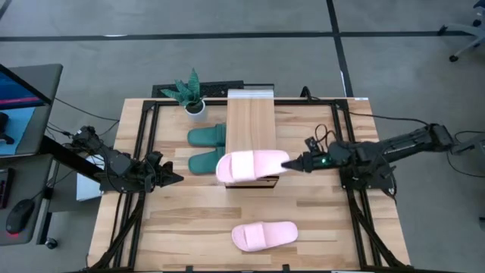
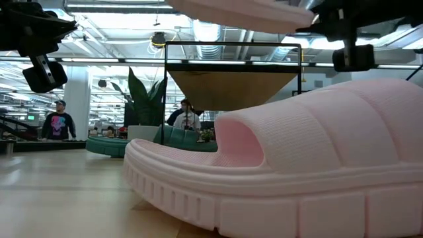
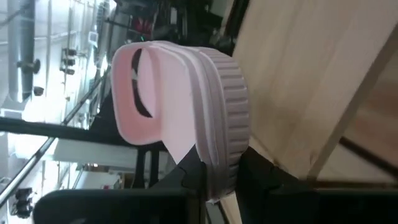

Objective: Pick and place slides into the shelf
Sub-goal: Put the top pink slipper on the shelf

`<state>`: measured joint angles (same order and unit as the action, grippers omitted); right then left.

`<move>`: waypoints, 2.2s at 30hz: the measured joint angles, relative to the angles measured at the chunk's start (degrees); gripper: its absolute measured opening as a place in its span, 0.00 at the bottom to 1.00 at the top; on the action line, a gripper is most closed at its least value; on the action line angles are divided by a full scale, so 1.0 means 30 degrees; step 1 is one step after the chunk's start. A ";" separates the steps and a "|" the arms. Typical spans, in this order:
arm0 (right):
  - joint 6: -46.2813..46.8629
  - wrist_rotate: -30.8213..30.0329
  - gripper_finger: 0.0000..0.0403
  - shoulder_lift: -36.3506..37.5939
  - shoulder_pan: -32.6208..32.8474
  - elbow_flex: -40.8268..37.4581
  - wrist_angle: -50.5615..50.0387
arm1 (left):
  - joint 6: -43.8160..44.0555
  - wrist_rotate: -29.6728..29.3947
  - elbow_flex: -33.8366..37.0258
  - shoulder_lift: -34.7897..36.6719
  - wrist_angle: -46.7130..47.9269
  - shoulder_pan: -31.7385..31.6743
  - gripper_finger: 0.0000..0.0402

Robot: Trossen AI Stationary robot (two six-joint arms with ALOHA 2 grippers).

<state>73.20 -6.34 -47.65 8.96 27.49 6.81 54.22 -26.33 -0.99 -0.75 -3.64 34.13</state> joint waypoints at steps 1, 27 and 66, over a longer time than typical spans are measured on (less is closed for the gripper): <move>-0.0102 0.0435 0.11 0.0030 -0.0522 0.0000 -0.0025 | 0.0000 0.0000 0.0000 0.0000 0.0000 0.0000 0.00; -0.0151 0.7221 0.11 -0.3421 -0.8410 0.0000 0.1920 | -0.0364 0.0007 0.0000 0.0000 0.0000 0.0007 0.00; 0.1099 0.7300 0.10 -0.4201 -0.8379 0.0000 -0.0124 | -0.0910 0.0153 0.0000 0.0000 0.0007 0.0007 0.00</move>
<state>76.50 15.56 -60.25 -16.18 27.49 6.44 51.49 -25.87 -0.99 -0.75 -3.62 34.15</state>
